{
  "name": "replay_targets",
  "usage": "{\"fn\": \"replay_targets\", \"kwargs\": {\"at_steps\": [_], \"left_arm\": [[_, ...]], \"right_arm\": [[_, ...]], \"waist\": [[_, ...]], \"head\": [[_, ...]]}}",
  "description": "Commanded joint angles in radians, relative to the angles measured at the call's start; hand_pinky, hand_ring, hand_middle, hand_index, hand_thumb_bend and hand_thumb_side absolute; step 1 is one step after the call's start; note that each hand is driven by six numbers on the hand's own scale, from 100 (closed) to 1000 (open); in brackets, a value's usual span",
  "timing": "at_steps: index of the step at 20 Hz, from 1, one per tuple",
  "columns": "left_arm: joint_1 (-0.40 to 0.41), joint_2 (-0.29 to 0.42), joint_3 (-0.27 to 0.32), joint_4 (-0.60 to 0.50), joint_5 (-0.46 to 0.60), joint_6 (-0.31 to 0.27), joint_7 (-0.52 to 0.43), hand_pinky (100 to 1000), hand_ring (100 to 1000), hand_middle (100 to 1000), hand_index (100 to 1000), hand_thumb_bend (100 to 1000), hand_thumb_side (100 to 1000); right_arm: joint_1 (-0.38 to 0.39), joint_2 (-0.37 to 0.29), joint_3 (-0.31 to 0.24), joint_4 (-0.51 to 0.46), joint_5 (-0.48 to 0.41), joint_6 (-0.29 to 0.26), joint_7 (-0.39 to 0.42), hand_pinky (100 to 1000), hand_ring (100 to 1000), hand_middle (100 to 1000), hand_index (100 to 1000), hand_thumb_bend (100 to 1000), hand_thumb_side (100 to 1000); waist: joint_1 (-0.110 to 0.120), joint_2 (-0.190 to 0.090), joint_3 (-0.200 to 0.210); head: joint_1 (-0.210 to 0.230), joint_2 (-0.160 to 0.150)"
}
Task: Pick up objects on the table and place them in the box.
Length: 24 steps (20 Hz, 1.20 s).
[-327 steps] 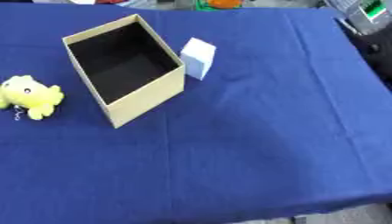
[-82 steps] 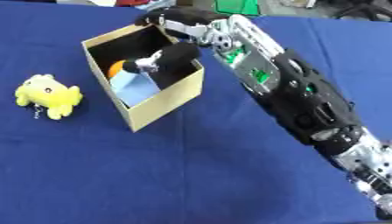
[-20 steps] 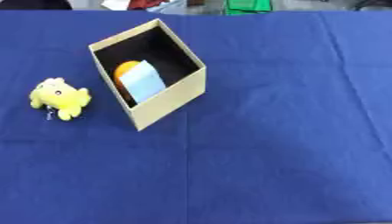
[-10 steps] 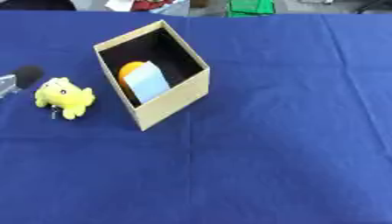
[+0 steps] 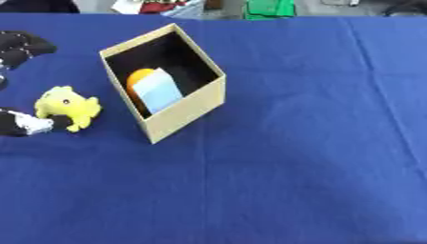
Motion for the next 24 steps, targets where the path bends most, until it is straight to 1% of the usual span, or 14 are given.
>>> {"fn": "replay_targets", "kwargs": {"at_steps": [1, 5, 8, 9, 10, 13, 14, 15, 16, 17, 19, 20, 21, 24], "left_arm": [[-0.029, 0.004, 0.009, 0.036, -0.035, -0.046, -0.048, 804, 872, 800, 903, 662, 802], [-0.046, -0.013, 0.021, 0.076, -0.058, -0.108, -0.111, 808, 872, 801, 899, 652, 772], [-0.057, -0.022, 0.030, 0.111, -0.089, -0.147, -0.154, 821, 874, 806, 901, 639, 742], [-0.060, -0.025, 0.033, 0.124, -0.102, -0.157, -0.169, 828, 878, 813, 901, 604, 714], [-0.063, -0.028, 0.036, 0.137, -0.113, -0.167, -0.184, 828, 878, 813, 901, 604, 714], [-0.077, -0.039, 0.048, 0.170, -0.127, -0.192, -0.231, 834, 881, 823, 903, 510, 679], [-0.084, -0.043, 0.053, 0.178, -0.126, -0.196, -0.247, 834, 881, 823, 903, 510, 679], [-0.091, -0.048, 0.058, 0.186, -0.122, -0.196, -0.263, 835, 883, 828, 908, 444, 667], [-0.099, -0.054, 0.062, 0.193, -0.118, -0.195, -0.281, 835, 883, 828, 908, 444, 667], [-0.105, -0.059, 0.066, 0.198, -0.113, -0.192, -0.297, 834, 883, 833, 907, 374, 647], [-0.117, -0.068, 0.073, 0.206, -0.099, -0.182, -0.330, 832, 883, 835, 906, 322, 641], [-0.122, -0.072, 0.076, 0.207, -0.091, -0.176, -0.347, 832, 883, 835, 906, 317, 642], [-0.126, -0.075, 0.079, 0.206, -0.083, -0.169, -0.364, 828, 882, 836, 905, 227, 648], [-0.144, -0.092, 0.088, 0.210, -0.057, -0.140, -0.412, 825, 881, 838, 905, 215, 646]], "right_arm": [[-0.003, -0.024, -0.008, -0.016, -0.011, -0.013, -0.003, 849, 864, 820, 934, 100, 805], [0.002, -0.019, -0.013, -0.016, -0.013, -0.016, -0.007, 849, 863, 819, 934, 100, 805], [0.002, -0.016, -0.015, -0.016, -0.014, -0.018, -0.009, 849, 863, 818, 934, 100, 805], [0.003, -0.016, -0.016, -0.016, -0.014, -0.018, -0.009, 849, 863, 818, 934, 100, 806], [0.003, -0.015, -0.016, -0.016, -0.014, -0.018, -0.009, 849, 863, 818, 934, 100, 806], [0.005, -0.014, -0.016, -0.016, -0.014, -0.016, -0.010, 849, 863, 818, 934, 100, 807], [0.005, -0.013, -0.016, -0.016, -0.014, -0.016, -0.010, 849, 863, 818, 934, 100, 807], [0.005, -0.012, -0.016, -0.016, -0.014, -0.015, -0.010, 850, 863, 818, 933, 100, 808], [0.005, -0.011, -0.016, -0.016, -0.014, -0.015, -0.010, 850, 863, 818, 933, 100, 808], [0.006, -0.010, -0.016, -0.016, -0.013, -0.013, -0.010, 850, 863, 818, 933, 100, 808], [0.008, -0.008, -0.018, -0.016, -0.013, -0.014, -0.012, 850, 863, 818, 933, 100, 809], [0.009, -0.007, -0.018, -0.016, -0.013, -0.014, -0.013, 850, 863, 818, 933, 100, 809], [0.010, -0.007, -0.019, -0.016, -0.012, -0.014, -0.014, 850, 863, 818, 933, 100, 810], [0.013, -0.004, -0.020, -0.016, -0.011, -0.012, -0.015, 850, 863, 818, 933, 100, 811]], "waist": [[0.000, -0.017, -0.002], [-0.004, -0.014, -0.006], [-0.005, -0.012, -0.010], [-0.005, -0.011, -0.010], [-0.005, -0.011, -0.011], [-0.003, -0.010, -0.012], [-0.002, -0.009, -0.012], [-0.002, -0.008, -0.013], [-0.001, -0.008, -0.013], [-0.001, -0.007, -0.014], [-0.002, -0.005, -0.017], [-0.002, -0.004, -0.018], [-0.002, -0.004, -0.019], [-0.003, -0.001, -0.020]], "head": [[-0.023, -0.002], [-0.061, -0.007], [-0.064, -0.009], [-0.060, -0.010], [-0.057, -0.010], [-0.047, -0.010], [-0.044, -0.011], [-0.038, -0.013], [-0.034, -0.014], [-0.028, -0.016], [-0.021, -0.019], [-0.019, -0.020], [-0.018, -0.021], [-0.009, -0.023]]}}
